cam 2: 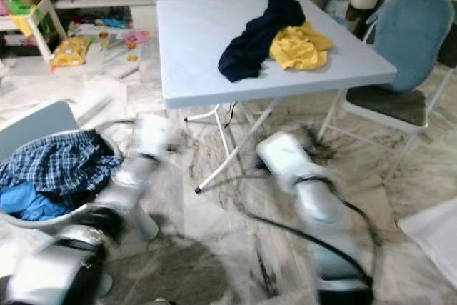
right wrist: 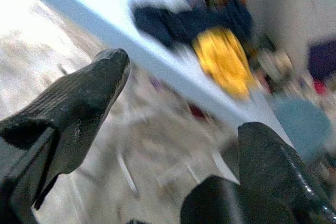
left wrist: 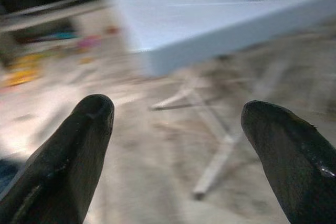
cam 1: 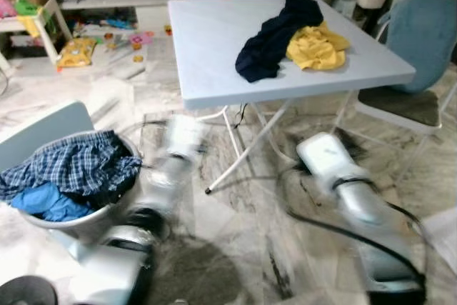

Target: Hang hanger

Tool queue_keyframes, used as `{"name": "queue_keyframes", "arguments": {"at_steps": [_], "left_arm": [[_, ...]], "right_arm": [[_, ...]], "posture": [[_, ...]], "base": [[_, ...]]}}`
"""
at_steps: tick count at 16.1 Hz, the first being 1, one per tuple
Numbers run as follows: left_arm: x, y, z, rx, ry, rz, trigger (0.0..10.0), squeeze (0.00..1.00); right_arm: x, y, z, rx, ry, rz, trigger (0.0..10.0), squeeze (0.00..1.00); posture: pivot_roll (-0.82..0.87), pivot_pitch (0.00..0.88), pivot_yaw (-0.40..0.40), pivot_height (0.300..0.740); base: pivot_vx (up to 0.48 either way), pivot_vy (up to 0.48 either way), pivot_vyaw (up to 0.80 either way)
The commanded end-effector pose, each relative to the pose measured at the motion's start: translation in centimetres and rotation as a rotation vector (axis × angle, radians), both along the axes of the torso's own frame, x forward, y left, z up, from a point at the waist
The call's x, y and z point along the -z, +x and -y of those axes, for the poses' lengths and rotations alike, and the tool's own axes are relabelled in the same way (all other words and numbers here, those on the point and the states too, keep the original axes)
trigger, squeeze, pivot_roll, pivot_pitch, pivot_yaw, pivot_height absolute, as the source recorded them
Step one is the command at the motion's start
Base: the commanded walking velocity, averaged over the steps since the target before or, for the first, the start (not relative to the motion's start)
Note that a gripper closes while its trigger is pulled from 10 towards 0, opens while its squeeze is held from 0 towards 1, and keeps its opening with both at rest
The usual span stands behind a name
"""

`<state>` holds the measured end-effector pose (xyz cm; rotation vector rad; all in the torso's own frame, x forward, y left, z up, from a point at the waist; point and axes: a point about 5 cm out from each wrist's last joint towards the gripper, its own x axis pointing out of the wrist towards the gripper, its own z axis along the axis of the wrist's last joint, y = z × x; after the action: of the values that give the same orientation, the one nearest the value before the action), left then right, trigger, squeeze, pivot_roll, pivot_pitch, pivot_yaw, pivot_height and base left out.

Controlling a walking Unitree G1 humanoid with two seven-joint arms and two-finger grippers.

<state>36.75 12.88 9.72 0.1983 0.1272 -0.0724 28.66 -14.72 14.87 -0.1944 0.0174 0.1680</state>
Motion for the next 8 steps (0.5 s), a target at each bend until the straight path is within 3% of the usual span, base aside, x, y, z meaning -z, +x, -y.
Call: {"name": "queue_keyframes", "arguments": {"at_steps": [1,3,6,7,8], "left_arm": [[-0.1,0.2,0.0,-0.037,-0.023,-0.011,10.0,0.0],[-0.3,0.2,-0.5,-0.05,-0.038,0.003,10.0,0.0],[-0.4,-0.2,-0.3,0.036,-0.054,0.034,10.0,0.0],[-0.3,-0.8,-0.5,0.099,-0.082,0.044,10.0,0.0],[-0.2,-2.4,-0.8,0.181,-0.093,0.083,10.0,0.0]], "right_arm": [[0.1,-0.2,0.5,-0.013,-0.017,-0.006,10.0,0.0],[0.1,-0.7,0.7,-0.012,0.002,-0.01,10.0,0.0],[0.3,-1.6,1.0,-0.028,-0.004,-0.012,10.0,0.0],[0.4,-2.2,1.4,-0.004,0.007,-0.002,10.0,0.0],[0.5,-3.0,2.6,0.078,0.049,0.02,10.0,0.0]], "posture": [[0.04,0.0,-0.059,0.74],[0.05,0.0,-0.082,0.74],[0.07,0.0,-0.093,0.74],[0.09,0.0,-0.093,0.74],[0.09,0.0,-0.081,0.74]], "base": [[0.0,0.0,0.8],[0.0,0.0,0.8],[0.0,0.0,0.8],[0.0,0.0,0.8],[0.0,0.0,0.79]]}}
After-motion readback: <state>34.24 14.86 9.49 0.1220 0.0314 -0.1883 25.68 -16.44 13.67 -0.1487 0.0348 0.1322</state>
